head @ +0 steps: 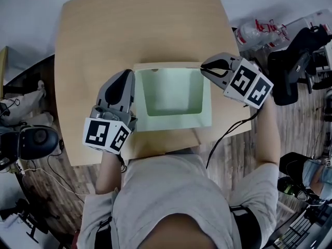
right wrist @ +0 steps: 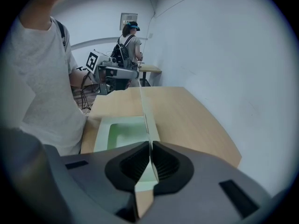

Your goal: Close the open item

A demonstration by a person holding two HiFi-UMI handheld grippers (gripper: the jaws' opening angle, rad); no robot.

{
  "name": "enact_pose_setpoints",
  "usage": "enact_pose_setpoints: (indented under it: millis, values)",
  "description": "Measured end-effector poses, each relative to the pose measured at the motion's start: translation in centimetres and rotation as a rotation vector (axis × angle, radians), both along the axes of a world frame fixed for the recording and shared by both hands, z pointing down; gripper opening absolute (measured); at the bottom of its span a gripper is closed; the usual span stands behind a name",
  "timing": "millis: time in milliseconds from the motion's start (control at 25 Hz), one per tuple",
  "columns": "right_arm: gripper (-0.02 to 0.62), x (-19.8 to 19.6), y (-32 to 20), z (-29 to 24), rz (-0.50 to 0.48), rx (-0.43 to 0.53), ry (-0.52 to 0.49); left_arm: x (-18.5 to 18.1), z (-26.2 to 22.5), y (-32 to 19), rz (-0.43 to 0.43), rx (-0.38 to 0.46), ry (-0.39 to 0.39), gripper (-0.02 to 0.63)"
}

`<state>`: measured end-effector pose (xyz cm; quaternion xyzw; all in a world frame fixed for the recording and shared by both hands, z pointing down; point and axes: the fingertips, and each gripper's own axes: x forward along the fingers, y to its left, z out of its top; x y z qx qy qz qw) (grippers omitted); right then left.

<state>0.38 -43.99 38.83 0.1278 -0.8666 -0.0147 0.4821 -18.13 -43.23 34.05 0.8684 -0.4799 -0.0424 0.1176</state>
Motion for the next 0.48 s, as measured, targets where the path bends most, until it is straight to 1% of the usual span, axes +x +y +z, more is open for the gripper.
enact_pose_setpoints:
  millis: [120, 280, 480]
  values:
    - [0.025, 0.0, 2.5, 0.5, 0.007, 0.011, -0.023, -0.5, -0.6, 0.8, -0.014, 0.008, 0.005, 0.012]
    - [0.035, -0.4, 5.7, 1.3, 0.012, 0.025, -0.05, -1.0, -0.9, 1.9, -0.021, 0.016, -0.006, 0.012]
    - [0.048, -0.1, 8.5, 2.8, 0.028, 0.023, -0.074, -0.6, -0.6, 3.4, -0.022, 0.008, -0.012, 0.012]
